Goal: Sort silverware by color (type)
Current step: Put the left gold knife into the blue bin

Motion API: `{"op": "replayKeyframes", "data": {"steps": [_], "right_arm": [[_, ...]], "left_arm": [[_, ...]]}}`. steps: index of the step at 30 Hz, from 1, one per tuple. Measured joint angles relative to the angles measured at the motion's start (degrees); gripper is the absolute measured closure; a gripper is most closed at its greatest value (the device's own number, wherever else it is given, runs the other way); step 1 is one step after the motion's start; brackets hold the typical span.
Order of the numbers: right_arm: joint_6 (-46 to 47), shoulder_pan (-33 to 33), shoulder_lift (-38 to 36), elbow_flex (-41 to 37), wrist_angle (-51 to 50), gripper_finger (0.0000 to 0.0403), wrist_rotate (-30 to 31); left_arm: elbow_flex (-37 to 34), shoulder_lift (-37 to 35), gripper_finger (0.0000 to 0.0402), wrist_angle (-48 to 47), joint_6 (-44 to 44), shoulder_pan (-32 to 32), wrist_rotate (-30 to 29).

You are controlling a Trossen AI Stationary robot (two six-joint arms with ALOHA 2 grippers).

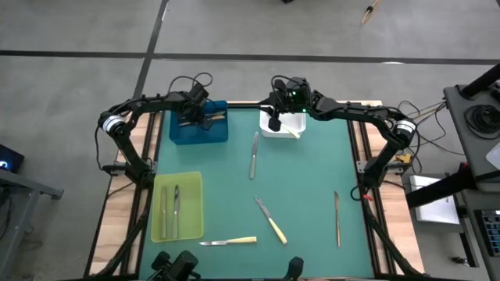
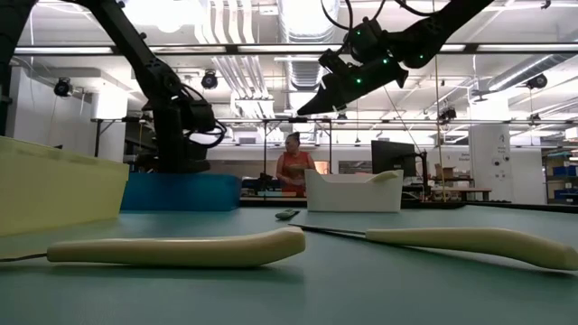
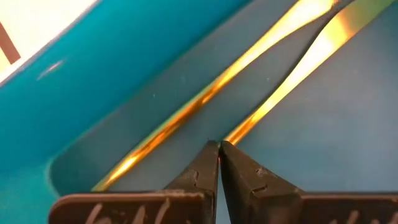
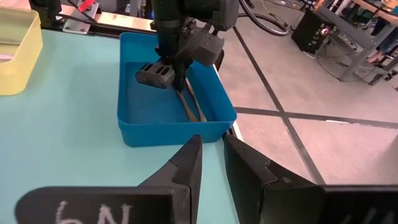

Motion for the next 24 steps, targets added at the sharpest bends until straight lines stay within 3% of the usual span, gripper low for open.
{"op": "replayKeyframes", "data": {"steps": [17,24], "right_arm": [[0.02,0.0,0.01,0.0,0.0,0.0344,0.0],[0.01,0.0,0.02,0.0,-0.06,0.0344,0.0]], "left_arm": [[0.22,-0.65,0.0402,-1.4,2.95,-0.07,-0.18],[0.37,-2.7,0.0402,-3.66,13.47,-0.22,2.81]]}}
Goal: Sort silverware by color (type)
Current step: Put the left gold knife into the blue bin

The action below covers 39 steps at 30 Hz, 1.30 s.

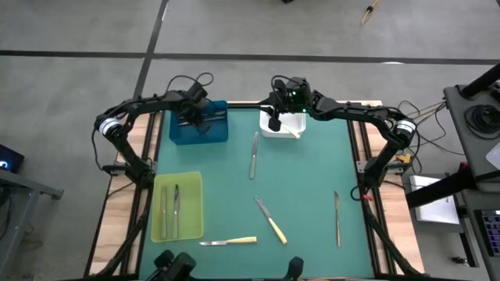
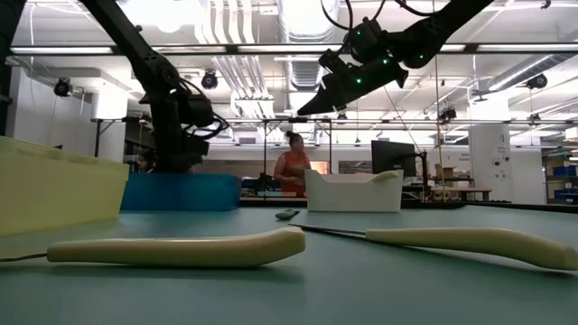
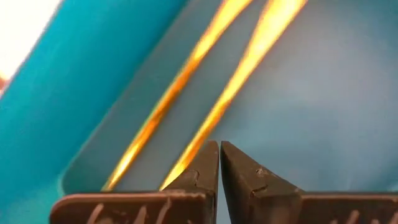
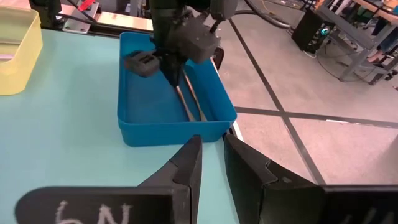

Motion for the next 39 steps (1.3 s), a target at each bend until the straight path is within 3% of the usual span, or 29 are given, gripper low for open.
{"op": "replayKeyframes", "data": {"steps": [10,17,27,39], "right_arm": [[-0.01,0.01,0.0,0.0,-0.07,0.0344,0.0],[-0.45,0.0,0.0,0.0,-0.34,0.0344,0.0],[-0.47,0.02,0.0,0.0,-0.47,0.0344,0.0],[-0.91,0.01,0.0,0.0,-0.74,0.0344,0.0]], "left_arm": [[-0.15,-1.17,0.0396,-0.75,15.99,0.0,1.62],[-0.17,-1.17,0.035,-1.45,21.45,-0.02,3.81],[-0.44,0.09,0.027,2.98,23.19,0.13,0.03],[-0.55,1.84,0.028,5.22,23.37,0.35,-0.19]]}}
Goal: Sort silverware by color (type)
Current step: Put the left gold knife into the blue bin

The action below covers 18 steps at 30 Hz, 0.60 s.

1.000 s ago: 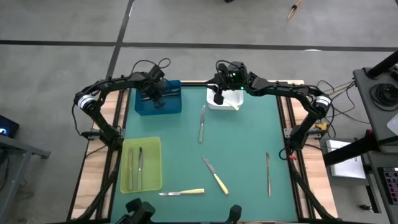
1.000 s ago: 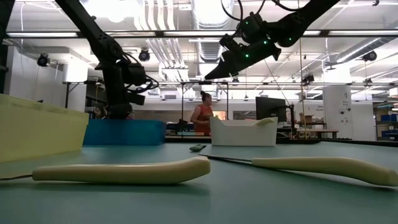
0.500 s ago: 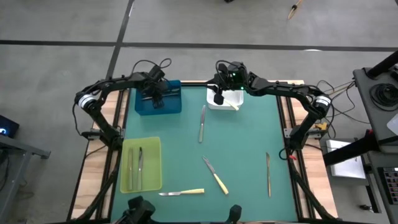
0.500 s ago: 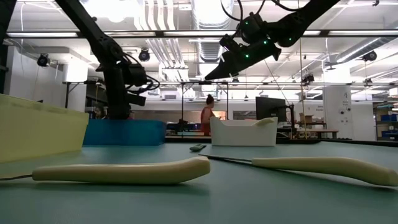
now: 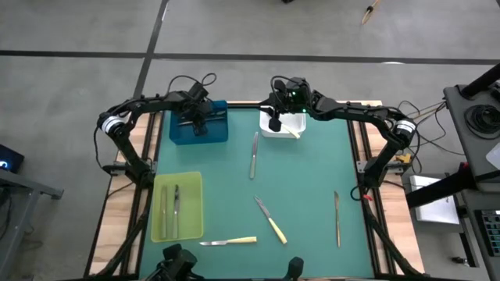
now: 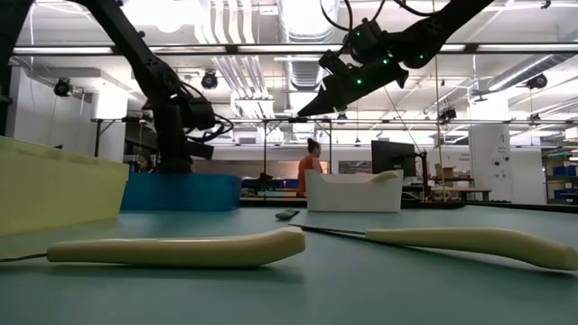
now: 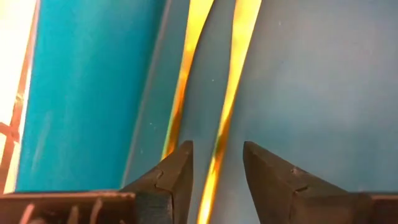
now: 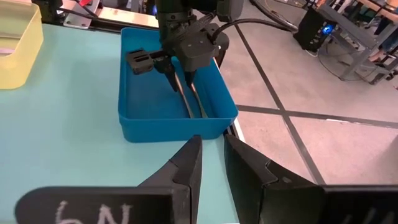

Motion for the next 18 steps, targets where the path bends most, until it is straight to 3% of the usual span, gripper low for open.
{"op": "replayKeyframes", "data": {"steps": [18], "right_arm": [[-0.24,-0.01,0.0,-0.04,0.01,0.0344,0.0]], "left_arm": [[0.1,2.23,0.0291,0.86,-1.02,0.04,-0.15]]}}
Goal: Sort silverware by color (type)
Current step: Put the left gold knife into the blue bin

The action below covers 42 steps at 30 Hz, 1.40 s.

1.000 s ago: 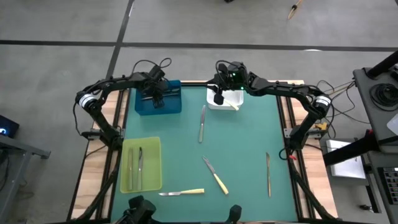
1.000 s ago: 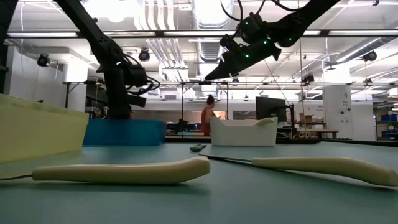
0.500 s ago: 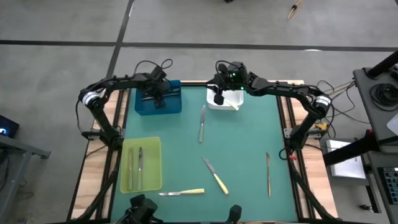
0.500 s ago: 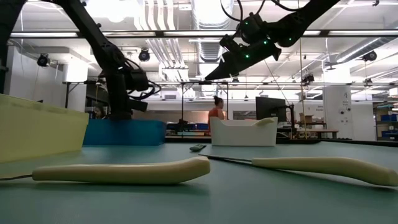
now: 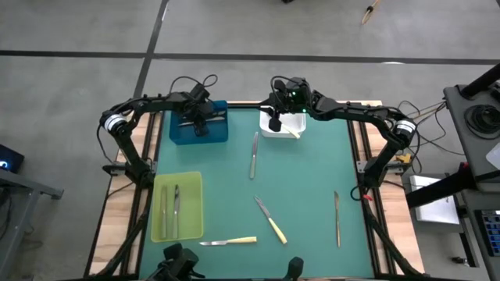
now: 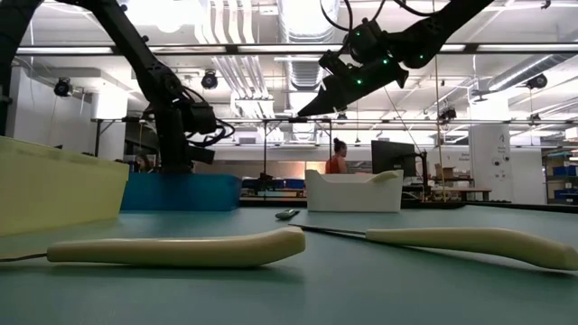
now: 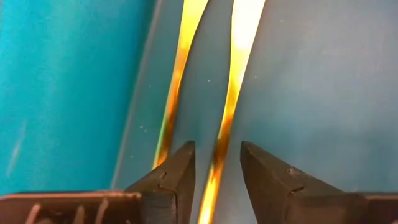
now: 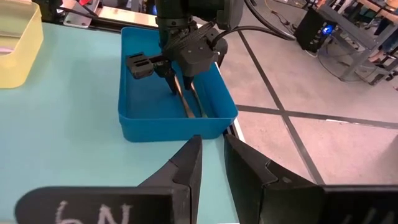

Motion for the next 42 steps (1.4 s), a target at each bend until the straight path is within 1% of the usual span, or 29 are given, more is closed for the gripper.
{"op": "replayKeyframes", "data": {"steps": [5,13,16,19,23,25,28,31,34,37,42], "right_arm": [[0.0,0.0,0.0,-0.02,0.0,0.0344,0.0],[0.0,0.01,0.0,-0.02,0.0,0.0344,0.0],[-0.01,0.0,0.0,-0.04,0.0,0.0344,0.02],[-0.26,0.0,0.0,-0.04,0.0,0.0344,0.0],[-0.26,0.0,0.0,-0.06,0.0,0.0344,0.0],[-0.26,0.01,0.0,-0.07,0.0,0.0344,0.0],[-0.26,0.01,0.0,-0.07,0.0,0.0344,0.0],[-0.26,0.0,0.0,-0.07,0.0,0.0344,0.0],[-0.25,0.0,0.0,-0.07,0.0,0.0344,0.01],[-0.26,0.01,0.0,-0.07,0.0,0.0344,0.0],[-0.24,0.0,0.0,-0.07,0.0,0.0344,0.0]], "left_arm": [[-0.12,0.02,0.0303,2.13,-1.23,0.02,-1.79],[-0.12,0.02,0.0291,2.28,-1.06,0.02,-2.08],[-0.12,0.02,0.0295,2.24,-1.04,0.04,-1.43],[-0.12,0.02,0.0323,2.0,-0.89,0.04,-0.99],[-0.1,0.02,0.0384,1.52,-0.91,0.0,-0.81],[-0.08,0.02,0.0394,1.2,-1.58,0.04,-0.59],[-0.05,-0.4,0.039,-0.15,-2.2,0.13,1.4],[0.15,-1.22,0.0398,-2.59,-2.57,0.02,4.36],[1.75,-1.6,0.0399,-7.06,-2.59,0.03,7.68],[3.49,-1.62,0.04,-10.28,-2.57,0.11,8.98],[5.45,-1.7,0.0401,-15.2,-0.09,0.75,17.49]]}}
